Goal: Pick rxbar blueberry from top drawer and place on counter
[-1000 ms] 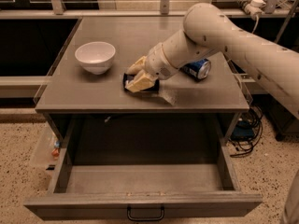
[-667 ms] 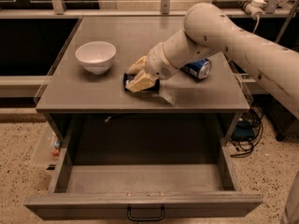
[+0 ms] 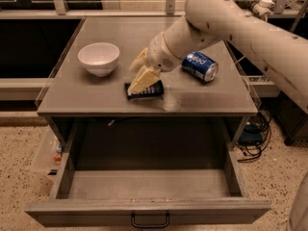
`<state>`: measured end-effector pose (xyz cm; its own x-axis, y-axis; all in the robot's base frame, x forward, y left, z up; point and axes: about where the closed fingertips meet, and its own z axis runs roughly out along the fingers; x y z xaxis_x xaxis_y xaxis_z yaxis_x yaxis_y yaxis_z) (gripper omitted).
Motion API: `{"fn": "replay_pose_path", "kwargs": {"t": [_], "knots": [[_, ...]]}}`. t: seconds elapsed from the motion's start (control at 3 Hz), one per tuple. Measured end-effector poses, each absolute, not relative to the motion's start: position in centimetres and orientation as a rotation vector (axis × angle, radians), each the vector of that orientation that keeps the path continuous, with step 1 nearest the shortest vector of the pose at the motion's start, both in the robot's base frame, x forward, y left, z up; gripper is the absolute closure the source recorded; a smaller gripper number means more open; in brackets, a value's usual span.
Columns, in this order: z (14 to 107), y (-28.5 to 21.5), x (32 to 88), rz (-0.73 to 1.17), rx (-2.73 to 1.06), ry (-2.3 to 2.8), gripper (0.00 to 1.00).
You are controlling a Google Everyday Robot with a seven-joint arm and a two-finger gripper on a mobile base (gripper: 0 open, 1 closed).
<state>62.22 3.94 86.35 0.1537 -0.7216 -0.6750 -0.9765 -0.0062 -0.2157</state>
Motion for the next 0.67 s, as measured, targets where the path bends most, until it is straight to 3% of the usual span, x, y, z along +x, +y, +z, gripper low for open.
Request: {"fn": "replay_pose_path", "kwargs": {"t": [0.33, 0.67], "knots": [[86.58, 3.95, 62.31, 0.491, -1.788, 1.627, 0.0], [86.58, 3.95, 62.31, 0.491, -1.788, 1.627, 0.0]]}}
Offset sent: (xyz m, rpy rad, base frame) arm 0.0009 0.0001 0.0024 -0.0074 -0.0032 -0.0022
